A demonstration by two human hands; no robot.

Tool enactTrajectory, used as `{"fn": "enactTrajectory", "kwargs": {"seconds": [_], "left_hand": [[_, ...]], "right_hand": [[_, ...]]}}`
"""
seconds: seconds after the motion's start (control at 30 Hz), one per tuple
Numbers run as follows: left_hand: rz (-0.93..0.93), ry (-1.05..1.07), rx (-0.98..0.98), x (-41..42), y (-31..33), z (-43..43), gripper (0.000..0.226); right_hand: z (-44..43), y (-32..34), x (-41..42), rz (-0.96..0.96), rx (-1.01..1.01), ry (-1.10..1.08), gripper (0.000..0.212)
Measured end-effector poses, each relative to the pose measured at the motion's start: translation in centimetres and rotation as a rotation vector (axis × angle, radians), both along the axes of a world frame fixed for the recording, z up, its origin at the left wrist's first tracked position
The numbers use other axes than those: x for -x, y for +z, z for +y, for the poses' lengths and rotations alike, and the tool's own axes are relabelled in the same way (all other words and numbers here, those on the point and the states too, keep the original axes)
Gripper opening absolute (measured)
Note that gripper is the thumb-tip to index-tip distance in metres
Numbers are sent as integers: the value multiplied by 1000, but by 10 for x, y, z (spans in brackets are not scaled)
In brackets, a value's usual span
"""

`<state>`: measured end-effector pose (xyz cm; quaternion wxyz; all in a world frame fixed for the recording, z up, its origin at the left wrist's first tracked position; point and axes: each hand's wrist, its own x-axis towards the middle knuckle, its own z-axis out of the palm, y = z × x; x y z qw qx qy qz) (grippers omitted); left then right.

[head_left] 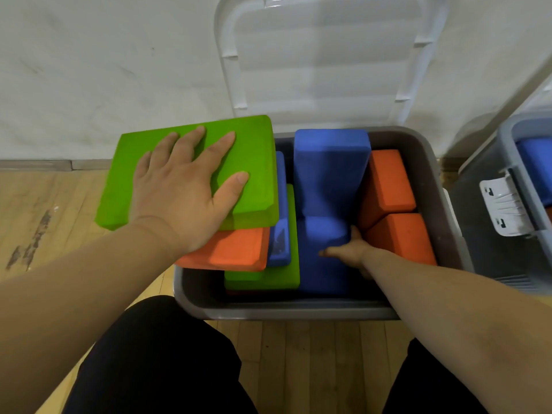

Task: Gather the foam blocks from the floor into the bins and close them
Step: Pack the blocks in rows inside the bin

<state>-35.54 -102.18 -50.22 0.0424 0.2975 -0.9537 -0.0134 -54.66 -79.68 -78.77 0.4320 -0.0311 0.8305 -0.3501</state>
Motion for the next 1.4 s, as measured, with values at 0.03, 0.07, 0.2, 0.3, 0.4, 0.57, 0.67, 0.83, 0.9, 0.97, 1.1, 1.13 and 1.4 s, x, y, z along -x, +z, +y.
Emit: {"fn": "enactTrajectory", "kwargs": {"seconds": [0.03, 0.07, 0.2, 0.3, 0.4, 0.57, 0.67, 0.83, 0.9, 0.97, 1.1, 1.13, 1.4], "left_hand": [[4, -3, -5, 0, 0, -2, 78], [7, -7, -6, 0, 1, -4, 78], [20, -8, 12, -1, -1, -5, 78], [21, -18, 12, 0, -2, -6, 78], [23, -23, 24, -1, -2, -7, 79], [20, -29, 24, 1, -3, -9, 81], [18, -25, 29, 2, -3, -10, 79], [5, -21, 29, 9, 0, -11, 79], [-8, -18, 31, 12, 1, -10, 78], [-19, -13, 27, 12, 2, -7, 78], [-36, 2, 32, 11, 3, 0, 80], [-38, 5, 33, 11, 3, 1, 80], [-39, 12, 36, 8, 2, -1, 80]], "right_hand": [[-1, -1, 0, 2, 0, -8, 135], [-1, -2, 0, -6, 9, -6, 136], [1, -11, -3, 31, -22, 139, 146], [1, -17, 1, 50, -10, 92, 145], [-2, -17, 0, -1, 64, 50, 142], [-4, -25, 0, -44, 170, -36, 155], [-4, -26, 1, 2, 140, 12, 143], [0, -32, 4, -22, 88, 26, 146], [0, -30, 3, -33, 82, 23, 147], [1, -27, 2, -35, 74, 33, 151], [5, -24, 1, 7, 5, 137, 155], [6, -24, 1, 25, -18, 164, 153], [3, -2, 2, 65, 31, 205, 141]]}}
